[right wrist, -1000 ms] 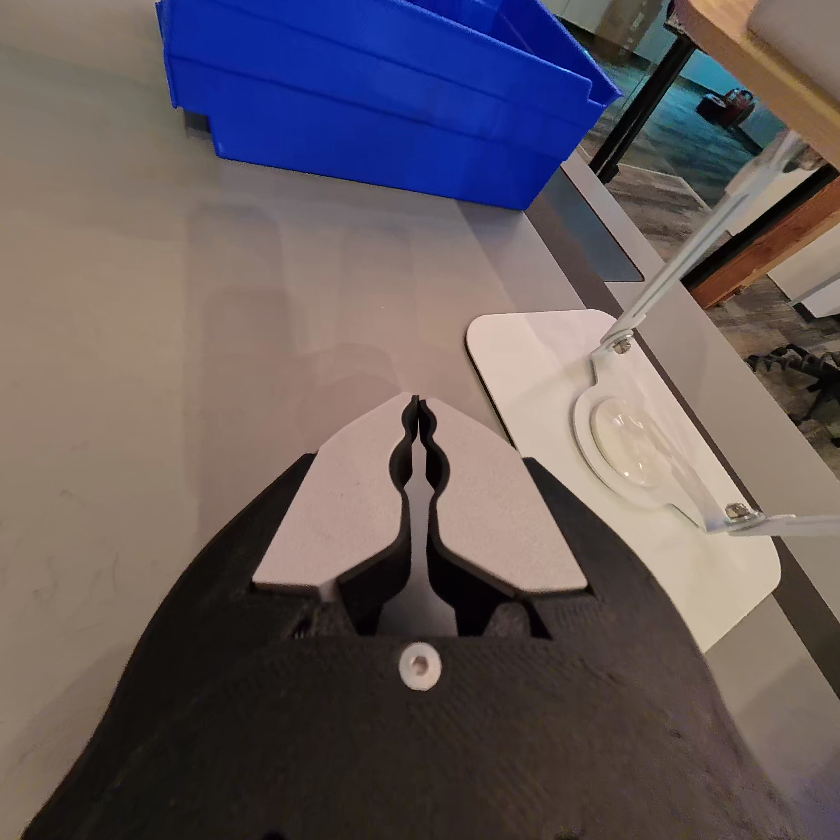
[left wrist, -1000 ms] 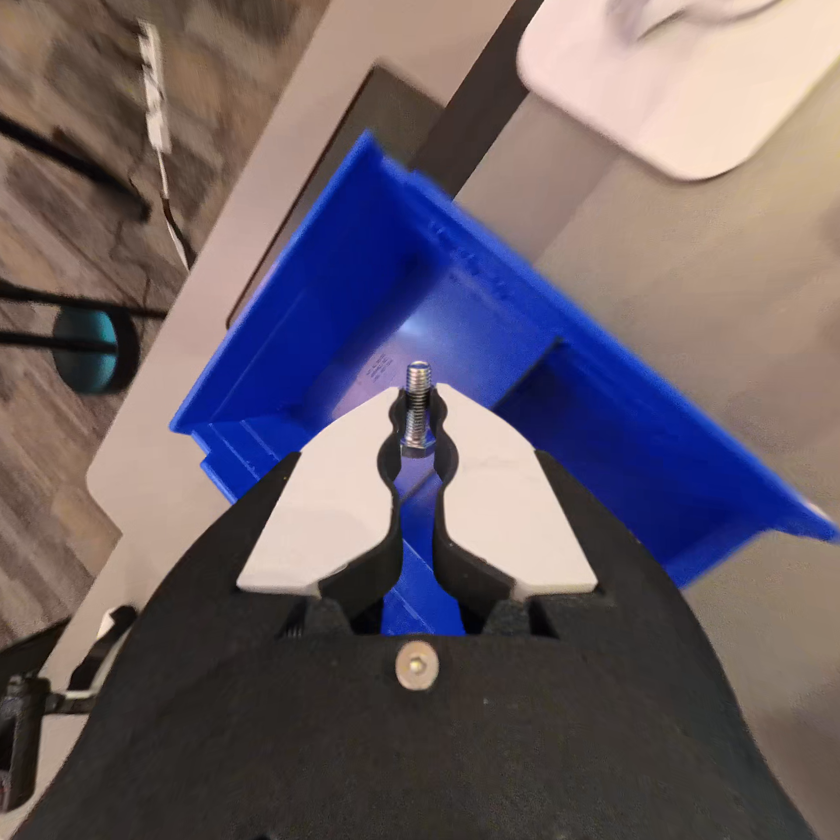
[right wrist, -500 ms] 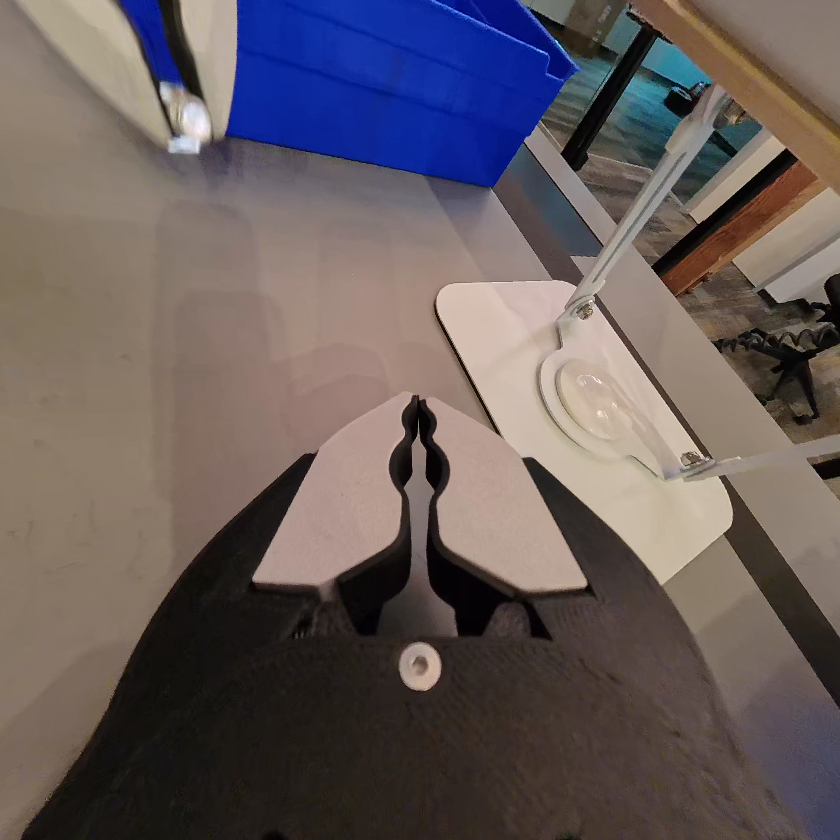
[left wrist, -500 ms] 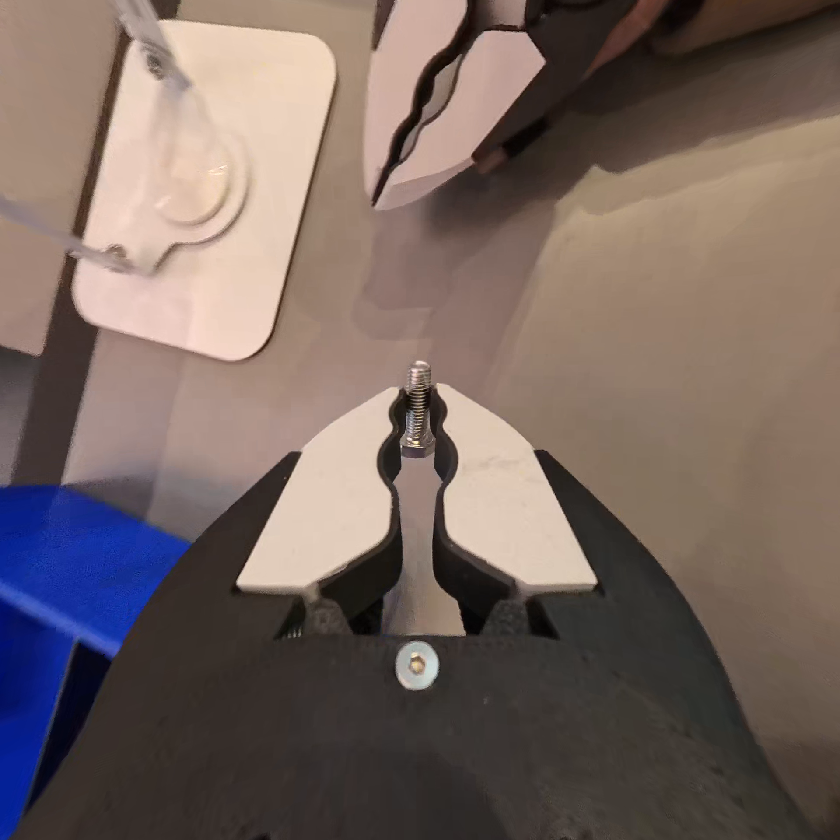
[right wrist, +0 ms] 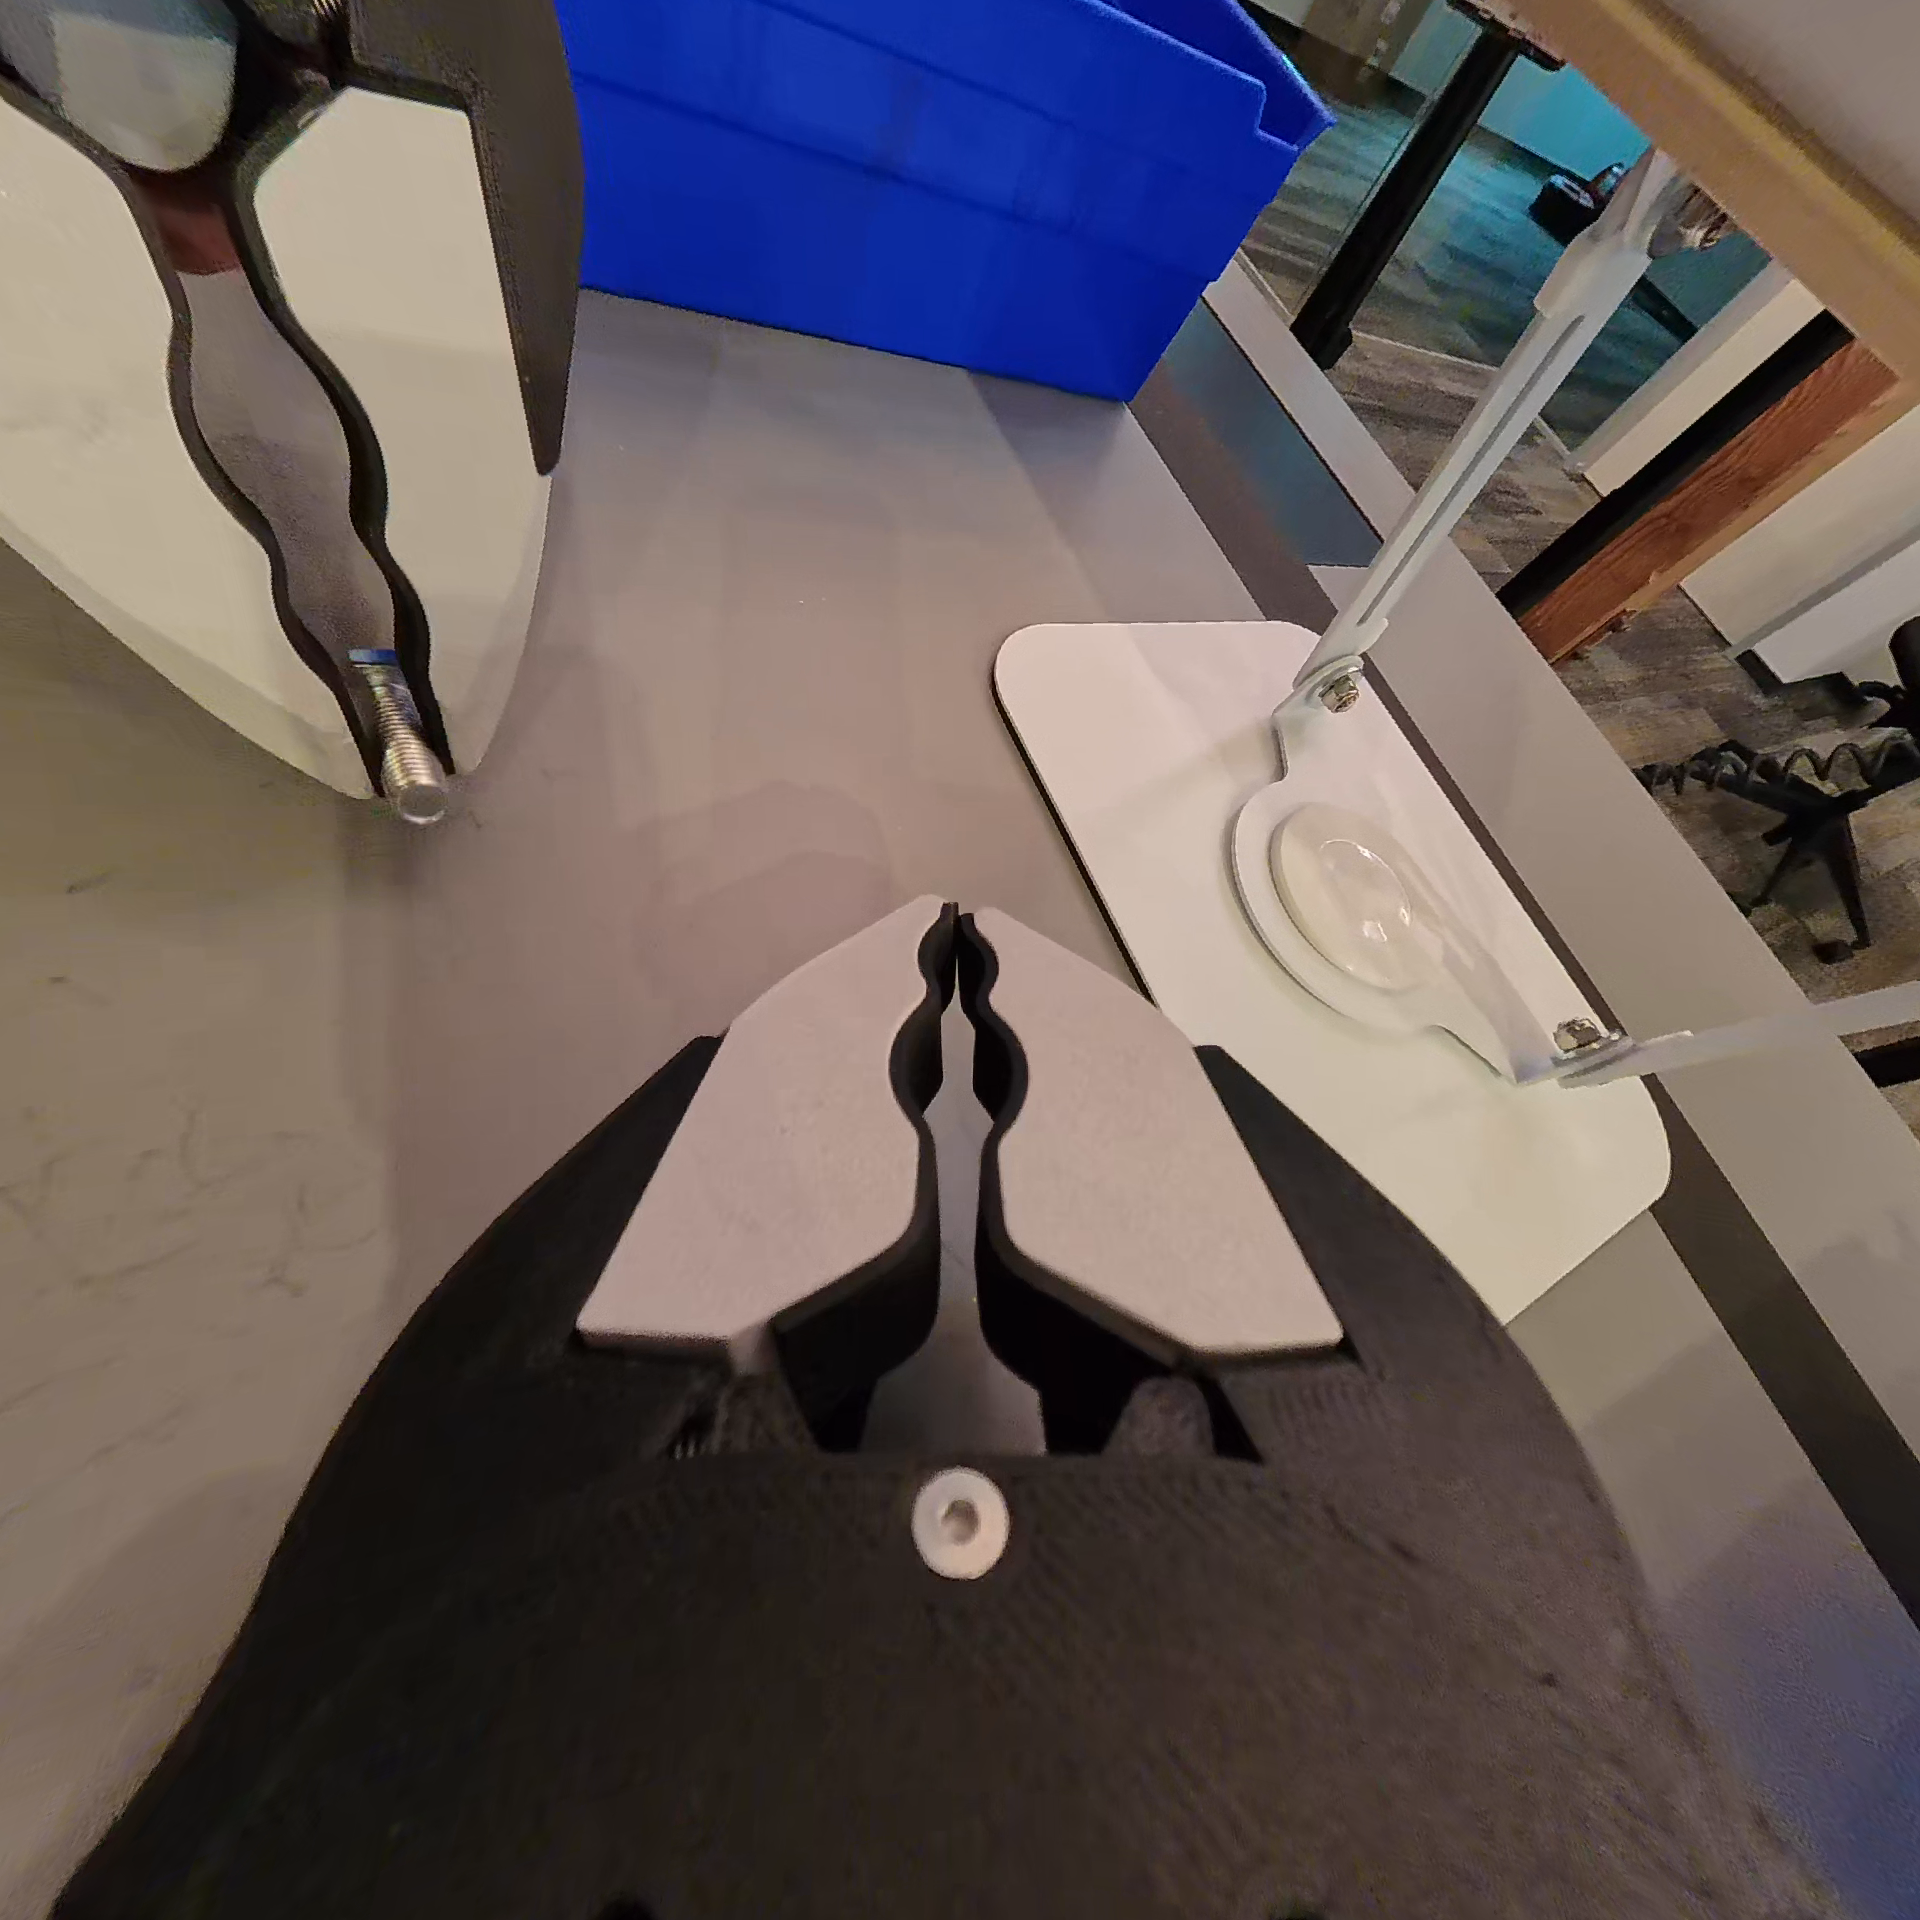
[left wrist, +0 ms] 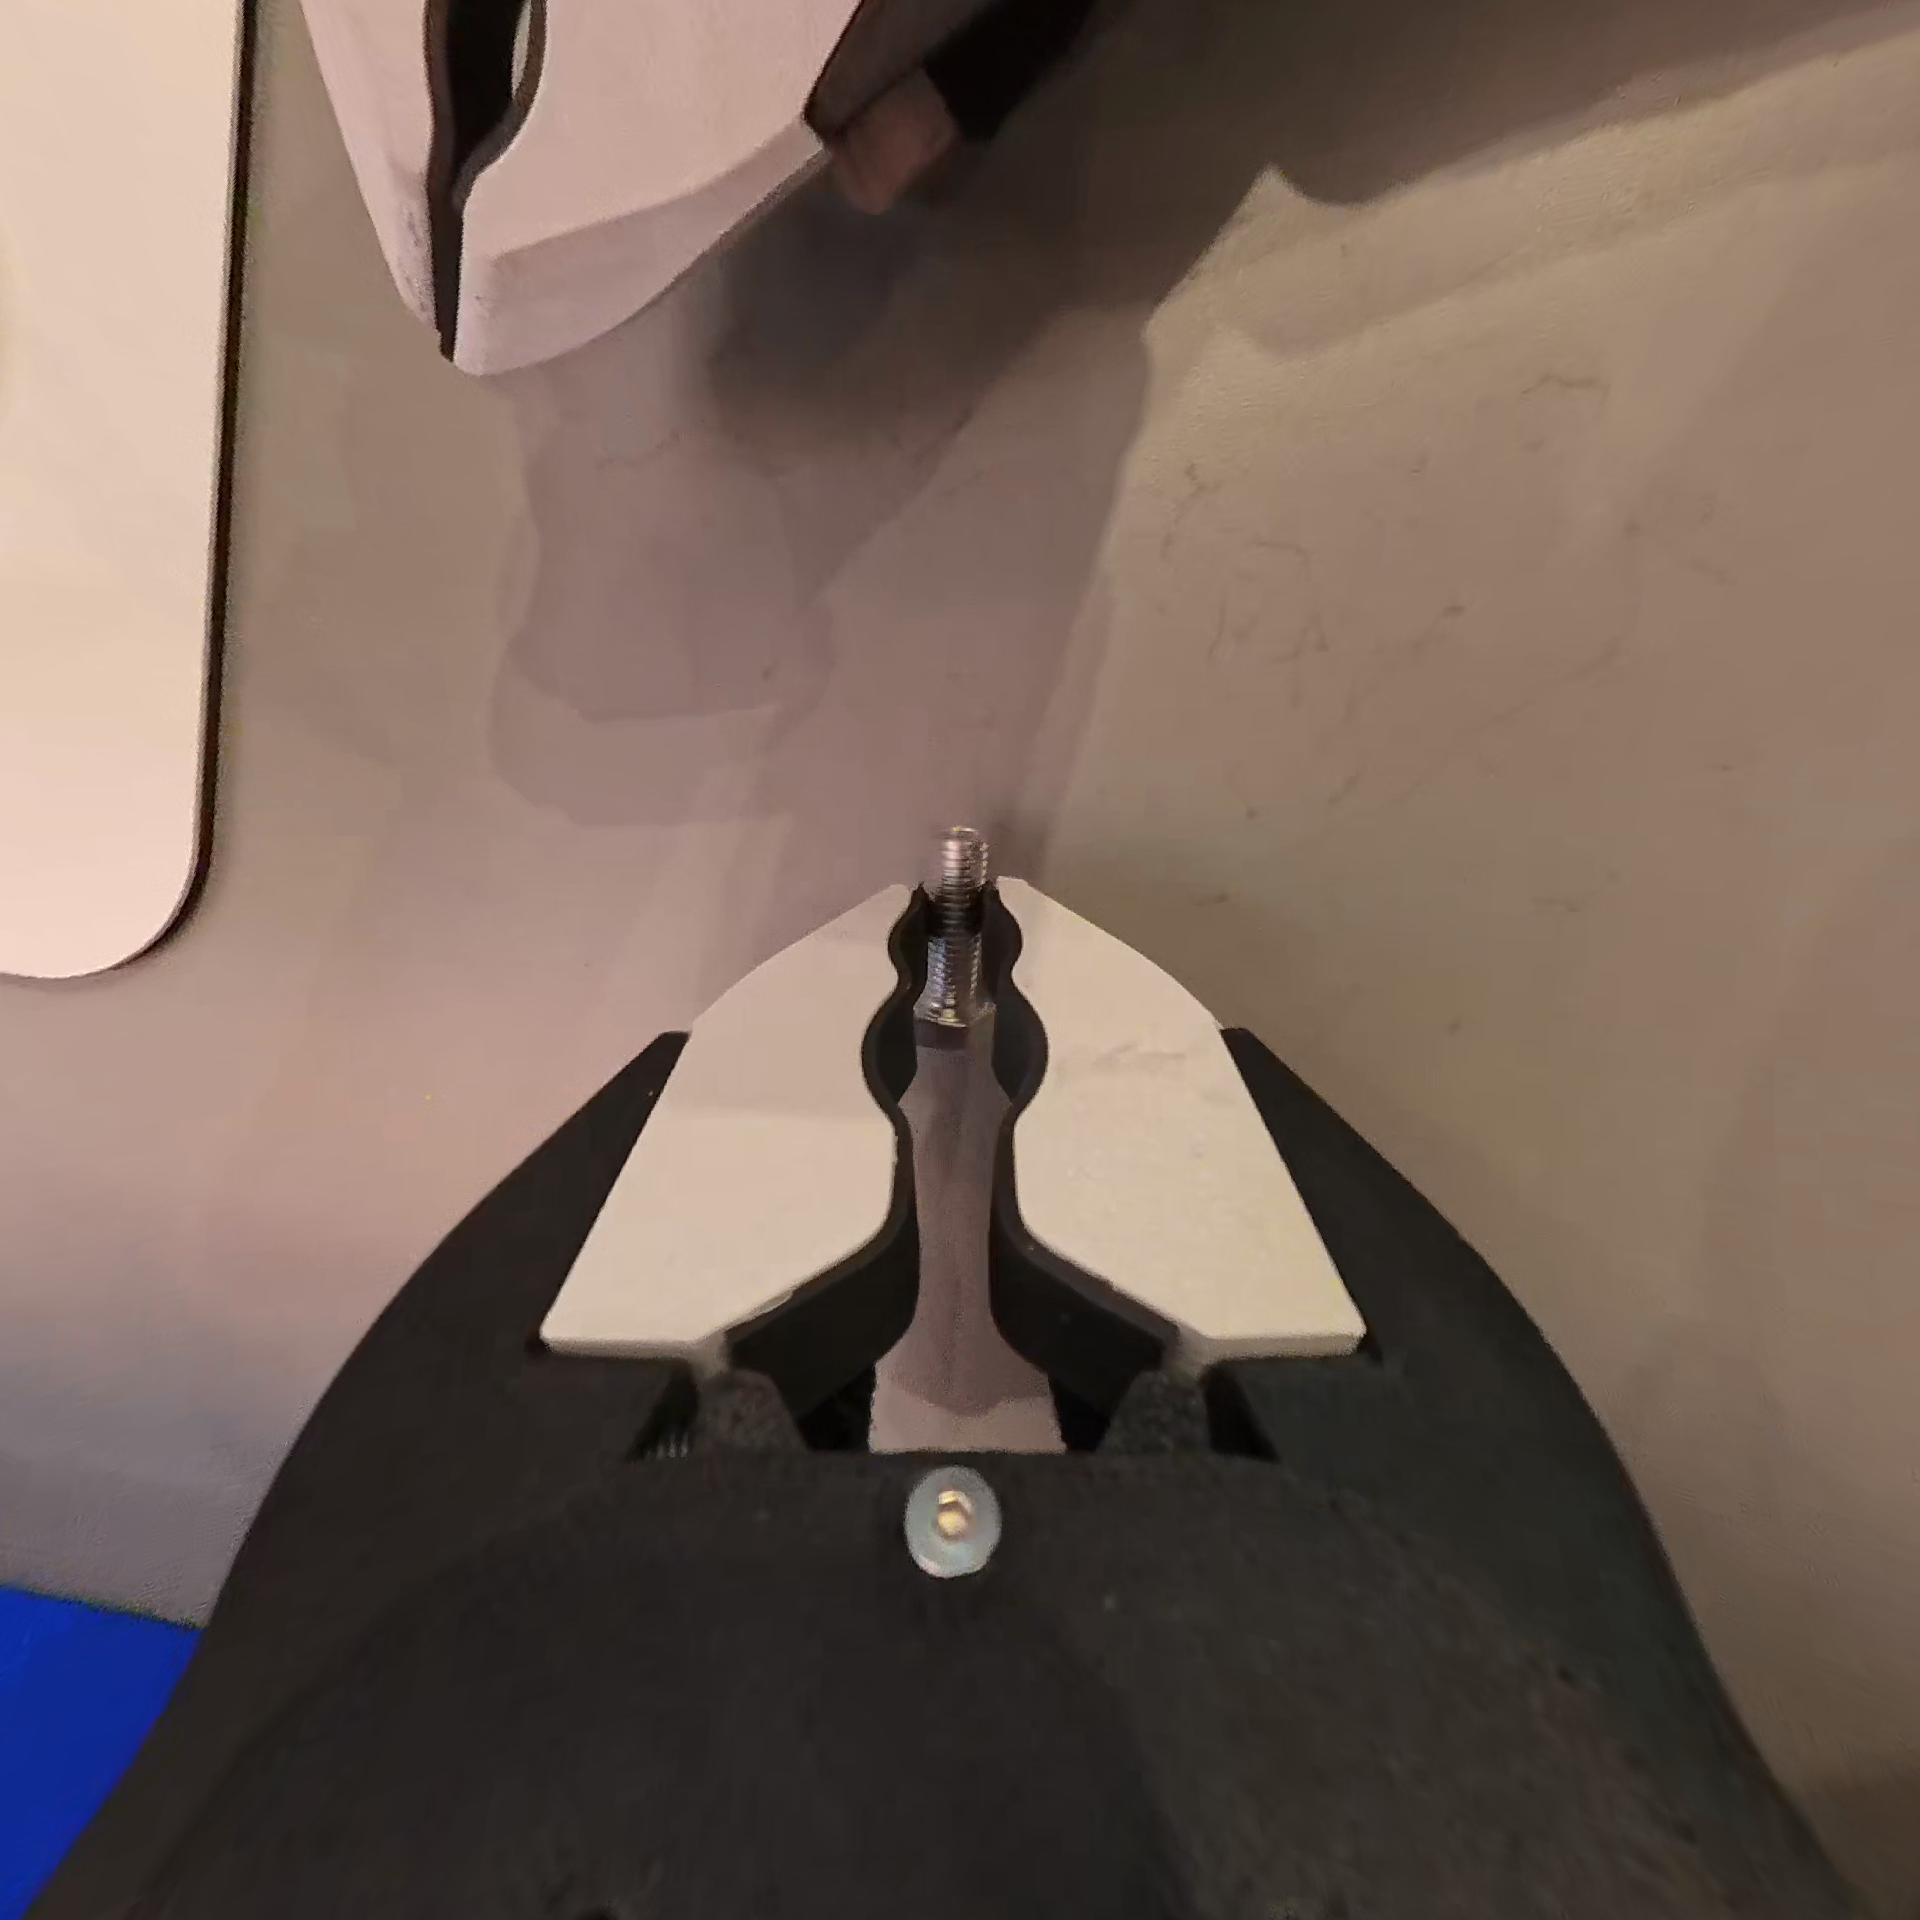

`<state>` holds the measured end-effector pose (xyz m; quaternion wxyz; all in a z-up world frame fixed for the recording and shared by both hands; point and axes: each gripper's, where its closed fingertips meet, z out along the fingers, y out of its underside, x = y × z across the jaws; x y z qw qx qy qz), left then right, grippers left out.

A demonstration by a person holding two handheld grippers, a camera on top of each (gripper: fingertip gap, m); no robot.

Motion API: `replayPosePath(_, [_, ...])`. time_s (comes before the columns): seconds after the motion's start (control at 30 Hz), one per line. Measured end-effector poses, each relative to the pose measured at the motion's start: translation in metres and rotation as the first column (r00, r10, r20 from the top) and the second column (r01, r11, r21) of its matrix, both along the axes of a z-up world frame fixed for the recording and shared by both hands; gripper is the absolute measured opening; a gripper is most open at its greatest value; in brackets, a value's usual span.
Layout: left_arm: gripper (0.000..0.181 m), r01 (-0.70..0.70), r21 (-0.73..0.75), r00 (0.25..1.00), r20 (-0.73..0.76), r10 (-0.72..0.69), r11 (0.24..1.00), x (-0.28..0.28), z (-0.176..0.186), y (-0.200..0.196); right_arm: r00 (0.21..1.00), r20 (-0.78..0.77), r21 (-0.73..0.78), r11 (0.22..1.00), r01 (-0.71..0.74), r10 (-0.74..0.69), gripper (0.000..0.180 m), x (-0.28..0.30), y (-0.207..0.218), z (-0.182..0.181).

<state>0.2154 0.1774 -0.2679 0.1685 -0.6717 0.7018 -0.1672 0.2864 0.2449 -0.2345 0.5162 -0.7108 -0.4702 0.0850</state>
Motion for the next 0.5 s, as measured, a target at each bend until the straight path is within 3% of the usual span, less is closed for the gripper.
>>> replayPosePath(0.2, [0.011, 0.001, -0.043, 1.000, -0.022, -0.002, 0.999, 0.000, -0.008, -0.006, 1.000, 0.012, 0.001, 1.000, -0.005, 0.005, 0.000, -0.001, -0.001, -0.001])
replayPosePath(0.3, [0.033, -0.010, -0.056, 1.000, 0.026, 0.011, 0.998, 0.004, -0.002, -0.006, 1.000, 0.008, 0.000, 1.000, -0.005, 0.005, 0.000, -0.001, 0.000, -0.001])
replayPosePath(0.33, [0.042, -0.014, -0.058, 0.999, 0.034, 0.016, 0.998, 0.004, 0.002, -0.005, 1.000, 0.007, -0.001, 1.000, -0.005, 0.005, 0.000, -0.001, 0.000, -0.001])
replayPosePath(0.5, [0.044, -0.057, 0.044, 0.994, 0.101, 0.052, 0.997, -0.016, 0.044, 0.007, 1.000, 0.001, -0.005, 1.000, -0.005, 0.005, 0.000, -0.001, 0.000, 0.000])
